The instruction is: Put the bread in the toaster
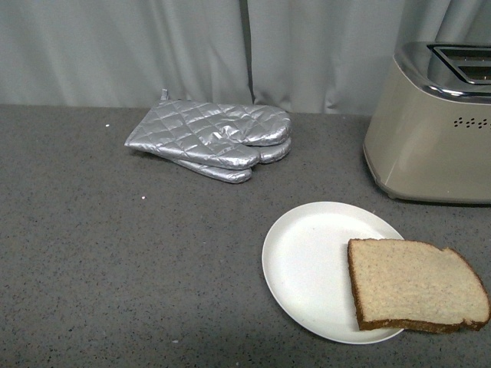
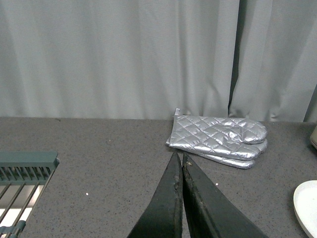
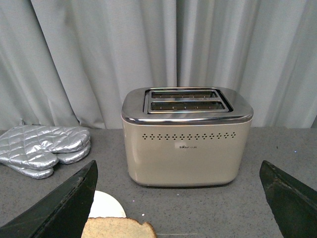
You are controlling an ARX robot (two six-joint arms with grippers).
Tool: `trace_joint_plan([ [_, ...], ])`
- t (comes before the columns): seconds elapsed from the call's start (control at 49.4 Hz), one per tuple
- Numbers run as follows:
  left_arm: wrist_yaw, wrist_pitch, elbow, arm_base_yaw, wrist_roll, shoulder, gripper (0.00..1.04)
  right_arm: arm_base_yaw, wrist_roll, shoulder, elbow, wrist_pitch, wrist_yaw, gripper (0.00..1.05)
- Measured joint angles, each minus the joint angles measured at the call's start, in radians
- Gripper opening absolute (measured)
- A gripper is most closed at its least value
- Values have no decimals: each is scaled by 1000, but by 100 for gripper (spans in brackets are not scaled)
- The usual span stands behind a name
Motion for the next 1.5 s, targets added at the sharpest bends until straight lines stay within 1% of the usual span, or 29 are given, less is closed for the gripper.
trace_joint_plan([
  [0.04,0,0,0,0,0,0,5,0,0,0,0,0,0,95],
  [0.223,0,0,0,0,0,0,32,0,4,1,0,-2,1,95],
  [0.263,0,0,0,0,0,0,37,8,33,21,18,-51,20,95],
  [0.304,0,0,0,0,0,0,45,21,118,85,57,-141,44,95],
  [0.344,0,0,0,0,0,0,50,27,171,150,73,-158,56,95],
  [0.364,0,0,0,0,0,-1,54,29,223,190,75,-149,68,95],
  [0.385,1,0,0,0,0,-1,55,31,243,211,76,-141,74,95],
  [0.425,1,0,0,0,0,-1,63,34,312,298,76,-92,100,95],
  [0.445,0,0,0,0,0,-1,64,34,319,319,76,-77,105,95],
  [0.547,0,0,0,0,0,-1,81,17,456,537,88,90,151,95],
  [0.567,0,0,0,0,0,-1,82,15,463,563,90,108,154,95],
  [0.668,0,0,0,0,0,-1,98,13,610,787,105,244,223,95],
  [0.709,0,0,0,0,2,-1,100,21,657,860,105,282,245,95],
  [0.769,0,0,0,0,1,-1,97,42,731,976,98,343,267,95],
  [0.83,0,0,0,0,2,-1,98,69,789,1086,85,415,277,95],
  [0.911,0,0,0,0,2,-1,98,124,908,1303,60,570,309,95],
  [0.931,0,0,0,0,2,-1,98,172,996,1489,55,707,317,95],
  [0.972,0,0,0,0,2,-1,98,192,1022,1551,56,755,315,95],
  [1.215,0,0,0,0,2,-1,98,277,1099,1835,82,1001,324,95],
  [1.498,0,0,0,0,2,-1,98,301,1131,2013,121,1134,324,95],
])
